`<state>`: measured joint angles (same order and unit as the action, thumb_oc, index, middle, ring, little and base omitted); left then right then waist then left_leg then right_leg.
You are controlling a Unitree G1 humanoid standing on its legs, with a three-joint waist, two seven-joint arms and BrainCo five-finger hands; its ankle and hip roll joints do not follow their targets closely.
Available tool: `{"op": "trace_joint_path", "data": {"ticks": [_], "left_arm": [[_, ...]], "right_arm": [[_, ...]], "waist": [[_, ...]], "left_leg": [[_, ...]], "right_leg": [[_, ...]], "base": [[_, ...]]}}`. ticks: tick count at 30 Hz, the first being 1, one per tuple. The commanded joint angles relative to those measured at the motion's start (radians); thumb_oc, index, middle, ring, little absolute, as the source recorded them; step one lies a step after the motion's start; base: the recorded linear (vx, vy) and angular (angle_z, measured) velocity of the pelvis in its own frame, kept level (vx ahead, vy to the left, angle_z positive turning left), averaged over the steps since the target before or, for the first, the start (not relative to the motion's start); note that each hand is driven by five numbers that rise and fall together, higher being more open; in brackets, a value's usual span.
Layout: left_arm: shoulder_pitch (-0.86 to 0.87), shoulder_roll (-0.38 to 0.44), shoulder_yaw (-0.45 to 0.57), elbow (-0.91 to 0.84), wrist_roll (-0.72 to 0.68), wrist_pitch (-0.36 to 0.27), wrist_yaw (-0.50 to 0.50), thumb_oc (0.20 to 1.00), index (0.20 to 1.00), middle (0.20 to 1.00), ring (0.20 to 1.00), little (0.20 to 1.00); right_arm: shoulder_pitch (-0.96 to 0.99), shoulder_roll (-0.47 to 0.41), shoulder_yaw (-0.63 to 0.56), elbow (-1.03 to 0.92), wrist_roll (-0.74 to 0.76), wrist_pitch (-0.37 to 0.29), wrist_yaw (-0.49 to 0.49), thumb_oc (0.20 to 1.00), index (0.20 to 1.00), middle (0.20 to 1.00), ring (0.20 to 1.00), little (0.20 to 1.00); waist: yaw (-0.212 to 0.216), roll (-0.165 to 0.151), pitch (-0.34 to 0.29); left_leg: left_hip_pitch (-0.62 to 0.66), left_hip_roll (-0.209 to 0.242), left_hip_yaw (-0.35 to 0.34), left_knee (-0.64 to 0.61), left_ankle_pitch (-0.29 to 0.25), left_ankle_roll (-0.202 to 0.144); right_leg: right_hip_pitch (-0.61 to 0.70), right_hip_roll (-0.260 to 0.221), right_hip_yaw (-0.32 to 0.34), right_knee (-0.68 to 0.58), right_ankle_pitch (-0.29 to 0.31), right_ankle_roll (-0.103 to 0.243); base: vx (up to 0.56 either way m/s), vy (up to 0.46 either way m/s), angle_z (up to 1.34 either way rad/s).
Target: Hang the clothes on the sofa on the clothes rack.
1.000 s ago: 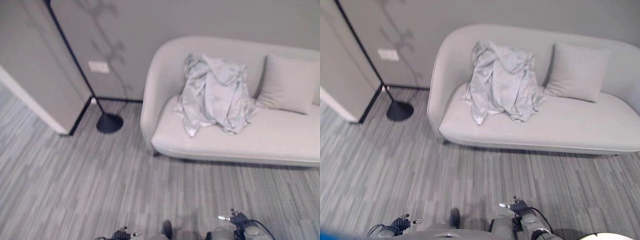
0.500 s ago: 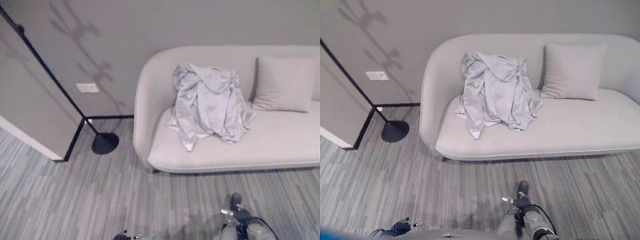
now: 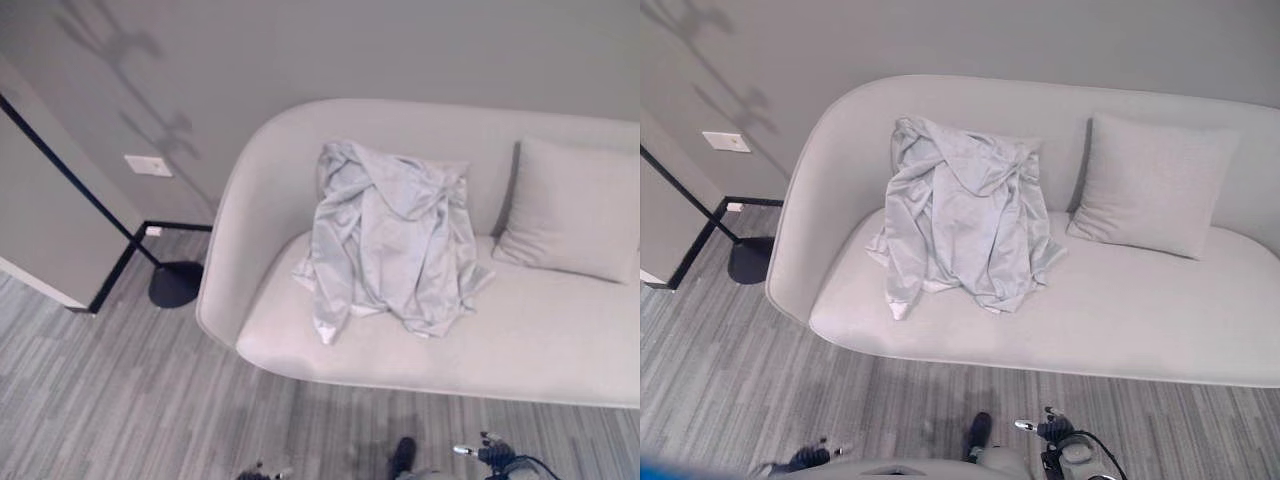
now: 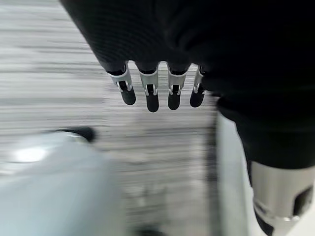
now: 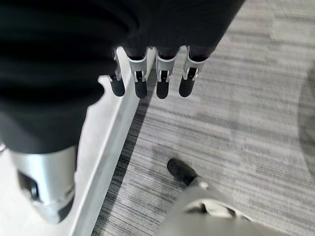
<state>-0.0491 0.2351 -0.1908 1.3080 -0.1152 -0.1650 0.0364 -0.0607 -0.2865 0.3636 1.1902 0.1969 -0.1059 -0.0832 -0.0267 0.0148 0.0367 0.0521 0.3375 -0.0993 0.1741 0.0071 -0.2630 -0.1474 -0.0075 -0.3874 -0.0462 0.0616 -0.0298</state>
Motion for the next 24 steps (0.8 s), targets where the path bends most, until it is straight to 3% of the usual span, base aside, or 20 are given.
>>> {"op": "trace_joint_path", "data": {"ticks": [1,2,3,4,5,6,9,11,12,15,17,20,24], "left_arm": [[-0.028,0.06,-0.041,0.016,-0.044,-0.021,0.017,1.0,1.0,1.0,1.0,1.0],[-0.033,0.056,-0.038,0.016,-0.051,-0.02,0.021,1.0,1.0,1.0,1.0,1.0],[-0.034,0.056,-0.038,0.016,-0.051,-0.02,0.021,1.0,1.0,1.0,1.0,1.0],[-0.035,0.054,-0.037,0.015,-0.048,-0.02,0.021,1.0,1.0,1.0,1.0,1.0],[-0.036,0.054,-0.032,0.022,-0.045,-0.023,0.02,1.0,1.0,1.0,1.0,1.0],[-0.035,0.053,-0.028,0.032,-0.044,-0.026,0.018,1.0,1.0,1.0,1.0,1.0],[-0.016,0.052,-0.009,0.059,-0.044,-0.025,0.01,1.0,1.0,1.0,1.0,1.0],[0.015,0.057,0.007,0.087,-0.015,-0.003,-0.001,1.0,1.0,1.0,1.0,1.0],[0.023,0.059,0.01,0.093,-0.006,0.005,-0.002,1.0,1.0,1.0,1.0,1.0],[0.012,0.075,0.008,0.08,-0.011,0.005,-0.002,1.0,1.0,1.0,1.0,1.0],[0.009,0.09,0.009,0.065,-0.014,0.006,0.0,1.0,1.0,1.0,1.0,1.0],[0.006,0.093,0.011,0.062,-0.018,0.005,0.0,1.0,1.0,1.0,1.0,1.0],[0.006,0.1,0.012,0.038,-0.03,0.006,0.0,1.0,1.0,1.0,1.0,1.0]], "right_arm": [[-0.04,0.014,-0.023,0.013,0.014,-0.023,-0.004,1.0,1.0,1.0,1.0,1.0],[-0.055,0.009,-0.015,0.01,0.015,-0.027,-0.011,1.0,1.0,1.0,1.0,1.0],[-0.055,0.01,-0.015,0.01,0.015,-0.027,-0.011,1.0,1.0,1.0,1.0,1.0],[-0.058,0.01,-0.014,0.011,0.014,-0.027,-0.013,1.0,1.0,1.0,1.0,1.0],[-0.065,0.015,-0.009,0.01,0.011,-0.031,-0.016,1.0,1.0,1.0,1.0,1.0],[-0.071,0.022,-0.001,0.008,0.007,-0.035,-0.02,1.0,1.0,1.0,1.0,1.0],[-0.056,0.037,0.009,0.0,-0.002,-0.03,-0.019,1.0,1.0,1.0,1.0,1.0],[-0.023,0.054,0.015,0.014,-0.023,-0.017,-0.011,1.0,1.0,1.0,1.0,1.0],[-0.015,0.066,0.015,0.015,-0.028,-0.014,-0.011,1.0,1.0,1.0,1.0,1.0],[-0.011,0.08,0.018,0.021,-0.031,-0.007,-0.004,1.0,1.0,1.0,1.0,1.0],[-0.014,0.092,0.017,0.017,-0.04,-0.001,0.008,1.0,1.0,1.0,1.0,1.0],[-0.017,0.093,0.02,0.016,-0.042,-0.001,0.011,1.0,1.0,1.0,1.0,1.0],[-0.029,0.089,0.014,-0.003,-0.044,-0.006,0.013,1.0,1.0,1.0,1.0,1.0]], "waist": [[0.016,0.001,-0.012],[0.04,-0.001,-0.007],[0.038,-0.003,-0.01],[0.05,-0.001,-0.003],[0.066,0.001,0.004],[0.084,0.001,0.017],[0.098,-0.003,0.03],[0.097,-0.007,0.035],[0.089,-0.014,0.028],[0.078,-0.047,0.032],[0.074,-0.063,0.018],[0.077,-0.063,0.021],[0.065,-0.014,0.052]], "left_leg": [[-0.096,-0.117,-0.01,-0.261,0.062,0.129],[-0.159,-0.198,-0.011,-0.261,0.037,0.146],[-0.164,-0.201,-0.012,-0.261,0.04,0.147],[-0.198,-0.239,-0.017,-0.261,0.039,0.155],[-0.287,-0.309,-0.018,-0.261,0.051,0.164],[-0.37,-0.328,0.006,-0.261,0.048,0.153],[-0.428,-0.296,0.056,-0.261,0.055,0.137],[-0.389,-0.275,0.07,-0.261,0.064,0.141],[-0.363,-0.271,0.076,-0.261,0.088,0.135],[-0.301,-0.277,0.105,-0.261,0.094,0.153],[-0.224,-0.318,0.147,-0.261,0.065,0.192],[-0.209,-0.327,0.152,-0.261,0.058,0.2],[-0.121,-0.341,0.176,-0.261,0.024,0.24]], "right_leg": [[-0.055,-0.162,0.018,-0.041,0.031,0.236],[-0.054,-0.145,0.046,-0.041,0.0,0.224],[-0.058,-0.148,0.046,-0.041,0.002,0.225],[-0.058,-0.136,0.057,-0.041,-0.012,0.221],[-0.068,-0.119,0.073,-0.041,-0.04,0.211],[-0.057,-0.112,0.078,-0.041,-0.072,0.206],[-0.01,-0.086,0.102,-0.041,-0.114,0.202],[0.038,-0.066,0.129,-0.041,-0.128,0.194],[0.038,-0.071,0.139,-0.041,-0.116,0.195],[0.06,-0.095,0.145,-0.041,-0.088,0.208],[0.118,-0.153,0.145,-0.041,-0.018,0.239],[0.122,-0.162,0.147,-0.027,-0.01,0.243],[0.037,-0.202,0.133,0.256,-0.008,0.248]], "base": [[0.23,-0.076,0.08],[0.12,-0.021,0.09],[0.13,-0.041,-0.11],[0.14,-0.059,-0.22],[0.23,-0.089,-0.35],[0.26,-0.067,-0.05],[0.29,-0.017,-0.11],[0.48,0.094,0.01],[0.55,0.242,-0.32],[0.41,0.282,-0.27],[0.55,0.477,-0.21],[0.2,0.228,-0.1],[0.2,0.321,0.08]]}}
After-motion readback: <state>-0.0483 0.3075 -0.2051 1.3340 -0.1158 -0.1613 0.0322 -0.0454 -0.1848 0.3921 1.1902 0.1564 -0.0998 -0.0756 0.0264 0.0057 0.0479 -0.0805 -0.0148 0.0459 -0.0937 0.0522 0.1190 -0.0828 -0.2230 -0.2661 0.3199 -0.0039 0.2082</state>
